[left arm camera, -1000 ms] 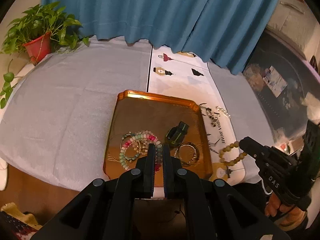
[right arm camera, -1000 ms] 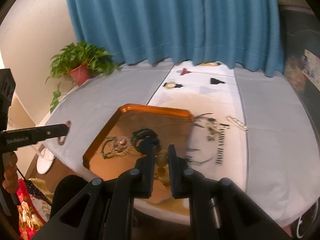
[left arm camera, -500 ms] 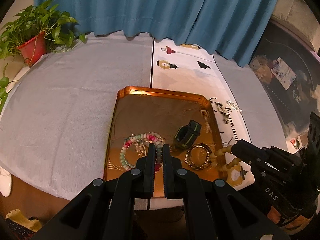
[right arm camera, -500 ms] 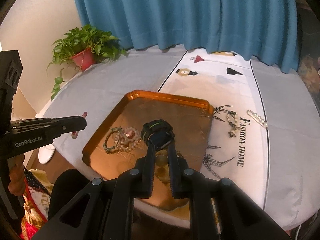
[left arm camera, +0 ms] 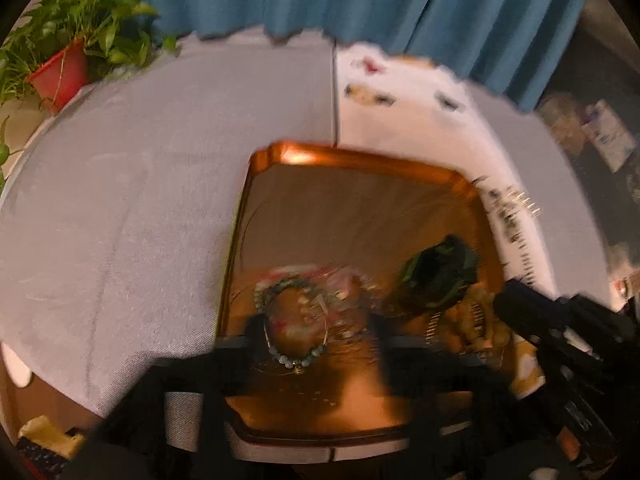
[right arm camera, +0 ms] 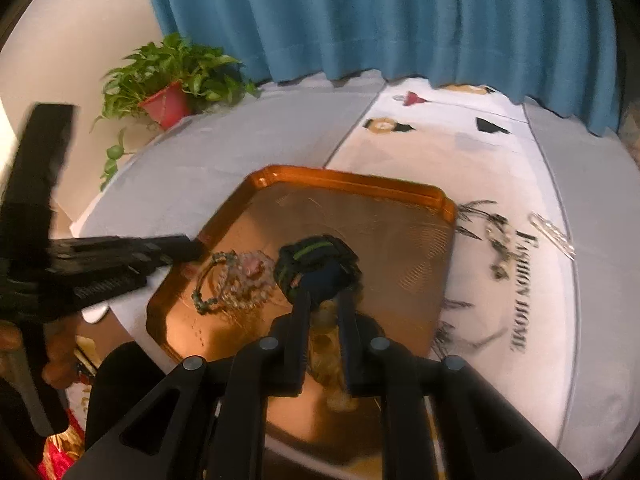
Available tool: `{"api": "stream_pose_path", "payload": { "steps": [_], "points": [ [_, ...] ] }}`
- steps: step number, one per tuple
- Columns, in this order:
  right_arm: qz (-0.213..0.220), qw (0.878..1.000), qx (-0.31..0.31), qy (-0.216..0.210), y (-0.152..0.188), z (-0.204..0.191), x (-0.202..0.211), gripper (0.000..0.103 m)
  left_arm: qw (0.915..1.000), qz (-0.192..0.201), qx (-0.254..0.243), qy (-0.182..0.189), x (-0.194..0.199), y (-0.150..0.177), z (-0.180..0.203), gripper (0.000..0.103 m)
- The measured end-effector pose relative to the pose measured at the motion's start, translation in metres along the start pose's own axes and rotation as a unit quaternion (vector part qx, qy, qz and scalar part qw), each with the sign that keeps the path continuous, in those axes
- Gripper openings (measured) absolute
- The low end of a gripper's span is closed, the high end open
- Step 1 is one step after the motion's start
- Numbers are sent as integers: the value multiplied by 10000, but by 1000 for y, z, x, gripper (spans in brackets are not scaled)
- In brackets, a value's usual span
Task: Organize jewelry
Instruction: 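Open both grippers to drop the bracelets onto the tray, then lift both grippers away and move the right gripper toward the pearl brooch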
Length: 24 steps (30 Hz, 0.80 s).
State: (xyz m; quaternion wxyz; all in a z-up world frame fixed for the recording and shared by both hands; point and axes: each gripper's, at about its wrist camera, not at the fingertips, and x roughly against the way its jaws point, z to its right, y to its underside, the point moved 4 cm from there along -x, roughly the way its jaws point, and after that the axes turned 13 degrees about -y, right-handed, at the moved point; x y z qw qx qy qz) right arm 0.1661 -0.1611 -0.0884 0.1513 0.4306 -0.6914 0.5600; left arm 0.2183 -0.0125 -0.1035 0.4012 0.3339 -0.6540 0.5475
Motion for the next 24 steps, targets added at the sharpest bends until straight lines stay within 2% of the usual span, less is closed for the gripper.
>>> {"api": "stream_pose_path", "payload": {
  "steps": [1, 2, 4, 6, 10, 16, 24],
  "points": [
    [-22, 9999, 63, 86, 0, 0, -2, 56, 9999, -4, 31, -137, -2, 0, -2, 102],
    [-8, 9997, 113, 215, 0, -1, -2, 75, 9997, 81, 66, -228, 0, 2, -4, 102],
    [144, 9996, 155, 202, 0, -2, 5, 75, 9990, 226, 61, -386, 5, 5, -7, 102],
    [103, 9997, 104, 188, 3, -3, 15, 75, 9984, 215, -18, -518, 11, 12, -11, 102],
    [213, 9991, -30, 370, 18, -1, 43, 75, 9969, 379, 27, -687, 39, 33, -20, 102],
    [448, 9968, -508, 426, 45, -5, 97, 75, 9961, 706, 99, -525, 95, 61, -19, 102],
    [871, 9943, 21, 613, 63, -58, 157, 75, 9900, 1314, -17, -517, 168, 77, -6, 102]
  ]
}}
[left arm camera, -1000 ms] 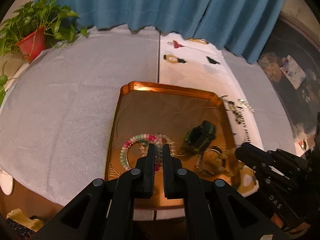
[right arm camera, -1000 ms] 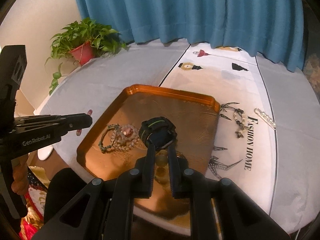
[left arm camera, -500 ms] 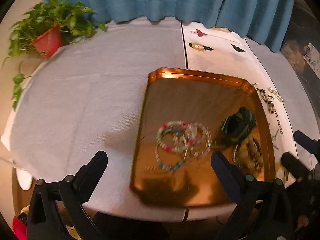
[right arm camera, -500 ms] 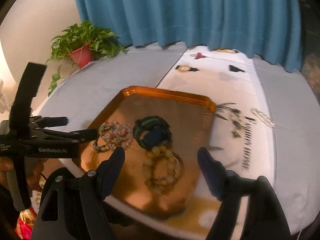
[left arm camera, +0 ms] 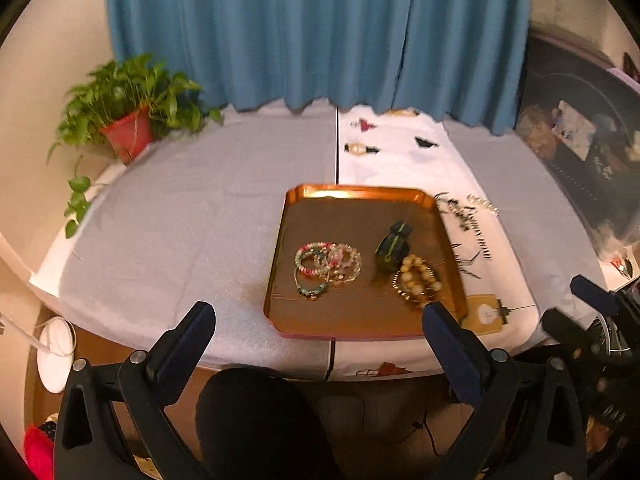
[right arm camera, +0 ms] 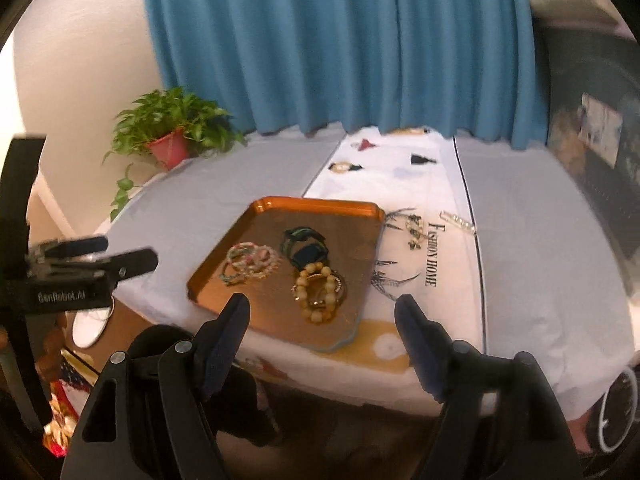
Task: Organize jewelry
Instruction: 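Lift both grippers away and move the right gripper toward the pearl brooch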
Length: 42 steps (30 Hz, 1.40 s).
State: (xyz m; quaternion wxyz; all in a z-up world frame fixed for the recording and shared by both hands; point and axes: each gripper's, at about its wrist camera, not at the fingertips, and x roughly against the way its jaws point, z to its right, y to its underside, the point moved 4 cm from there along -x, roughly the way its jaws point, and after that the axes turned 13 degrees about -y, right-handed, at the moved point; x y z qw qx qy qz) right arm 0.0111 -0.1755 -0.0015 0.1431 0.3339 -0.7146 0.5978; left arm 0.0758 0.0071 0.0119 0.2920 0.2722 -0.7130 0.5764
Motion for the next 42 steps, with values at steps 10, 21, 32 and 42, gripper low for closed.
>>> {"api": "stream_pose_path", "payload": {
  "steps": [10, 21, 32, 42],
  "points": [
    [191, 9997, 127, -43, 21, -24, 43, 75, 9995, 301, 68, -99, 53, 16, -5, 102],
    [456, 9988, -99, -117, 23, -4, 63, 75, 9988, 421, -111, -243, 71, 13, 12, 102],
    [532, 9959, -728, 92, 17, 69, 51, 76, 9981, 333, -427, -306, 53, -14, 53, 102],
    [461, 9865, -1358, 788, 3, 178, 23, 76, 9980, 213, -529, -274, 21, -43, 91, 102]
  ]
}}
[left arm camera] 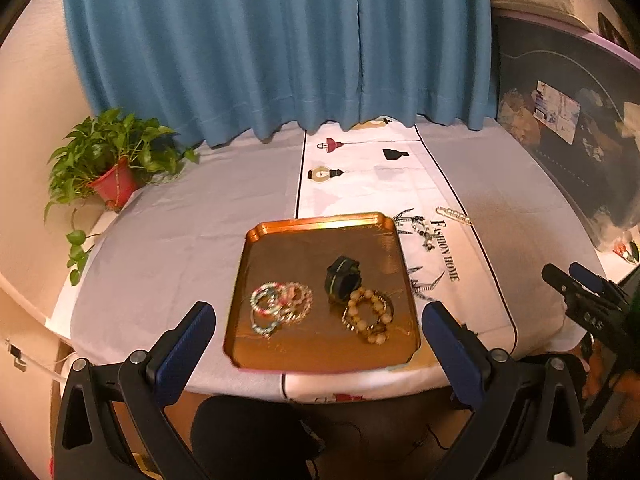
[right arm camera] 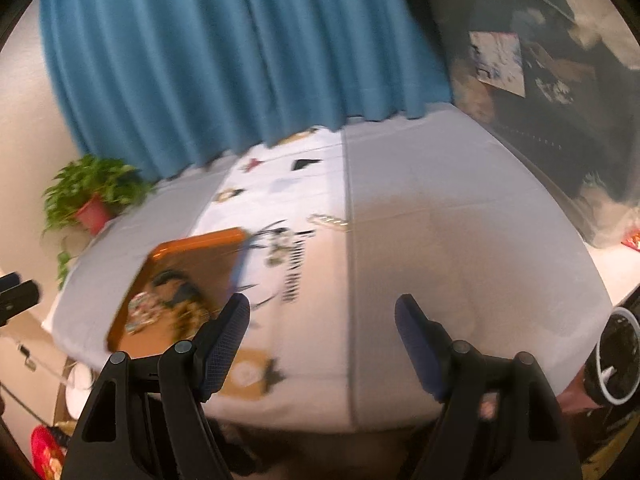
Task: Organize jewelry
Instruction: 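Lift both grippers away and move the right gripper toward the pearl brooch, then grasp the pearl safety-pin brooch with the right gripper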
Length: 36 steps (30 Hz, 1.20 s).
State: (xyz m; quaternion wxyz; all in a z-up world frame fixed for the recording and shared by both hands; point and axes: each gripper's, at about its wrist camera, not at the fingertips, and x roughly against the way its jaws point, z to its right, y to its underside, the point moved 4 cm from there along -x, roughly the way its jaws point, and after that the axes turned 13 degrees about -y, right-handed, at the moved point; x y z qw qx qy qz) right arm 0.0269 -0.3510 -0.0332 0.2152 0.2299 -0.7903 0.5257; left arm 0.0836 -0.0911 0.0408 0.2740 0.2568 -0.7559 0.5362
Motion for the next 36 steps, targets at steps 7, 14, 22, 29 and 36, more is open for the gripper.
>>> {"api": "stream_pose_path", "payload": {
  "steps": [7, 14, 22, 29, 36],
  "points": [
    [-397, 9984, -327, 240, -28, 59, -51, 76, 10000, -91, 41, 3, -23, -17, 9, 102],
    [-925, 9938, -247, 567, -43, 99, -107, 75, 9997, -209, 76, -26, -44, -23, 8, 102],
    [-1254, 9899, -40, 656, -44, 107, -134, 75, 9994, -277, 211, -46, -63, -27, -1, 102],
    [-1733, 9815, 554, 599, -39, 106, -159, 75, 9988, -341, 338, -26, -72, -27, -9, 102],
    [-1808, 9771, 1070, 339, -49, 89, -188, 76, 9986, -380, 354, -11, -79, -27, -12, 102]
  ]
}}
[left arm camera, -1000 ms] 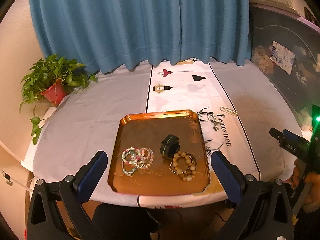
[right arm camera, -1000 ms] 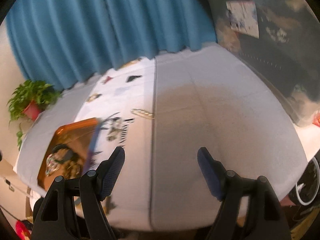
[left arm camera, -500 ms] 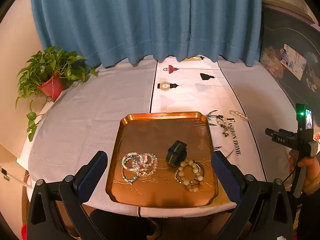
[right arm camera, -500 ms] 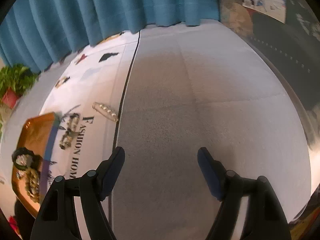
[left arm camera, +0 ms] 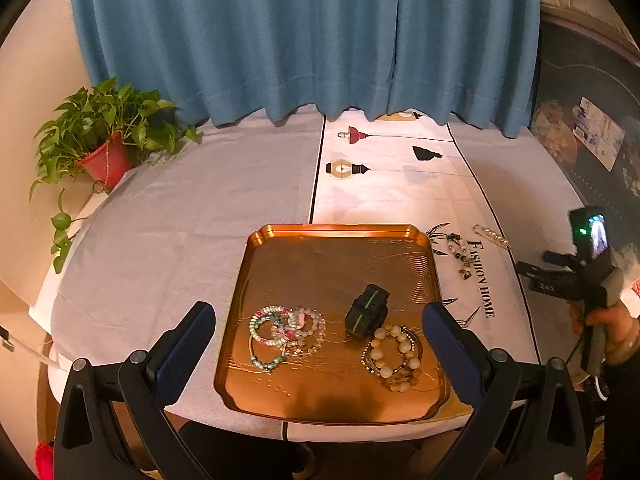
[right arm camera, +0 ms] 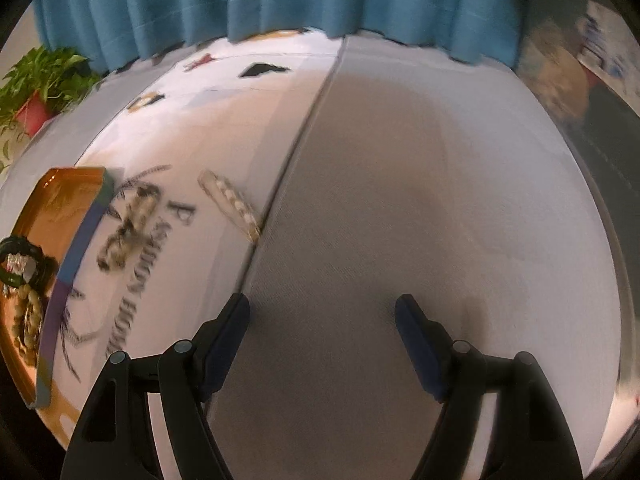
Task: Organize jewelry
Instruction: 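Grasp the pearl safety-pin brooch with the right gripper, then grasp the dark beaded strand with the left gripper while right holds the brooch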
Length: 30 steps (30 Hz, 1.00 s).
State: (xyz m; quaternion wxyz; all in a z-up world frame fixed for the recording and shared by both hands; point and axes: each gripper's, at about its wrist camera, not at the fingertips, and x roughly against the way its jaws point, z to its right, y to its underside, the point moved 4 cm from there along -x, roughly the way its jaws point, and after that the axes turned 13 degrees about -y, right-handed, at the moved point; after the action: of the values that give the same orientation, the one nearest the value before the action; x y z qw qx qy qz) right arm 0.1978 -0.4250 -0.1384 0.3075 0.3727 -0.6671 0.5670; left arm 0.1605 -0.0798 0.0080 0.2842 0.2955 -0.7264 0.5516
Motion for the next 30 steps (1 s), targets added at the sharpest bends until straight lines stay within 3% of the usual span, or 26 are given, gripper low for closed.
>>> {"api": "stream_pose_path", "payload": {
  "steps": [7, 17, 19, 20, 23, 26, 30],
  "points": [
    [-84, 9989, 406, -220, -35, -30, -29, 77, 10000, -5, 65, -31, -3, -3, -3, 102],
    [100, 9991, 368, -193, -47, -44, -41, 78, 9999, -81, 12, -64, -5, -1, 1, 102],
    [268, 9986, 419, -186, -51, -46, -42, 53, 9999, -75, -39, -64, -4, -1, 5, 102],
    [373, 9981, 465, -180, -53, -48, -41, 15, 9999, -58, -68, -72, -2, -2, 7, 102],
    [380, 9989, 258, -108, -50, -42, -36, 12, 9998, 11, -179, -57, 4, -5, 15, 102],
    [559, 9970, -478, -259, -34, -21, -21, 12, 9994, 92, -328, 80, 8, -12, 31, 102],
    [909, 9850, -1461, 143, 2, 12, 10, 12, 9963, 10, -685, 527, 5, -22, 74, 102]
  ]
}}
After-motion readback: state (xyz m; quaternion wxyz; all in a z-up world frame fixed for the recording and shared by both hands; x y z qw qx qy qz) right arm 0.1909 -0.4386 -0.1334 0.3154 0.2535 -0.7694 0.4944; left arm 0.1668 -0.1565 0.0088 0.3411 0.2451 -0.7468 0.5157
